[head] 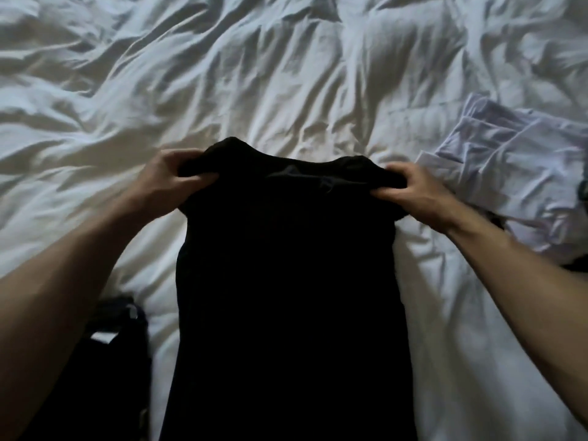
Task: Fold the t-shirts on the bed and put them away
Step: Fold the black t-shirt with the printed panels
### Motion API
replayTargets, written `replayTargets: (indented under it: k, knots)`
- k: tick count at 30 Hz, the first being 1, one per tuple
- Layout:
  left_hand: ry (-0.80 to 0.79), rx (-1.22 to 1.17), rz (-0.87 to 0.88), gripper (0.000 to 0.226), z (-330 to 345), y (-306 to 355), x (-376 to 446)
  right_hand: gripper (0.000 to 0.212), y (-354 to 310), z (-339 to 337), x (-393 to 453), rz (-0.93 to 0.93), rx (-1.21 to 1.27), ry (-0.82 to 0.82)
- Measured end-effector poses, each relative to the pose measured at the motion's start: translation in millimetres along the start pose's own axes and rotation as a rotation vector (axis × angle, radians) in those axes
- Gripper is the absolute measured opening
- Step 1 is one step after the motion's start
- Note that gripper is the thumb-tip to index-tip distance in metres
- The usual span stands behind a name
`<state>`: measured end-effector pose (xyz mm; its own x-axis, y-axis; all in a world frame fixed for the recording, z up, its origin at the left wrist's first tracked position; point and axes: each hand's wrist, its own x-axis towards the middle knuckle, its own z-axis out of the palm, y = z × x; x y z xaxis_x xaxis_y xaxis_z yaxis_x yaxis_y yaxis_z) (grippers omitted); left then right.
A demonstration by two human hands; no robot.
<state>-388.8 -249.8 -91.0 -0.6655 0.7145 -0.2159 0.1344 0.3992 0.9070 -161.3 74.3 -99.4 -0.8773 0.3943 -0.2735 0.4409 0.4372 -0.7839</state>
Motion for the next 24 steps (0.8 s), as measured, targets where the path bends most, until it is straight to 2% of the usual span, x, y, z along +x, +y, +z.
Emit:
replayTargets:
  k: [3,8,11,14,16,17,20,21,24]
  knots:
    - [0.016,0.038,0.058,0.021,5.0,-4.9,-66.5,0.010,-2.9,12.9,-64.2,-0.035,0.007,0.084]
    - [-0.052,0.165,0.136,0.016,42.3,-51.3,-199.7,0.025,16.6,67.6,-190.3,-0.137,-0.137,0.215]
    - [-0.138,0.458,0.262,0.017,76.1,-92.1,-270.0,0.025,48.1,113.1,-262.7,-0.211,-0.263,0.167]
    - [-0.227,0.769,0.284,0.037,98.8,-132.3,-328.2,0.040,80.9,152.0,-322.2,-0.225,-0.499,0.034]
    - [-0.296,0.828,0.270,0.048,106.9,-149.6,-354.6,0.058,94.7,170.5,-350.5,-0.205,-0.558,-0.034]
    - [-0.314,0.846,0.275,0.047,109.5,-152.5,-364.8,0.062,98.6,177.4,-362.2,-0.207,-0.590,-0.049]
    - [-0.295,0.894,0.341,0.023,112.1,-151.5,-379.4,0.060,106.9,189.6,-382.4,-0.221,-0.658,-0.036]
    - [-0.289,0.909,0.335,0.021,113.1,-148.4,-381.5,0.061,107.9,192.1,-386.3,-0.213,-0.663,-0.033]
    - [-0.270,1.016,0.263,0.049,120.6,-144.6,-388.3,0.086,105.3,198.9,-391.0,-0.175,-0.730,-0.095]
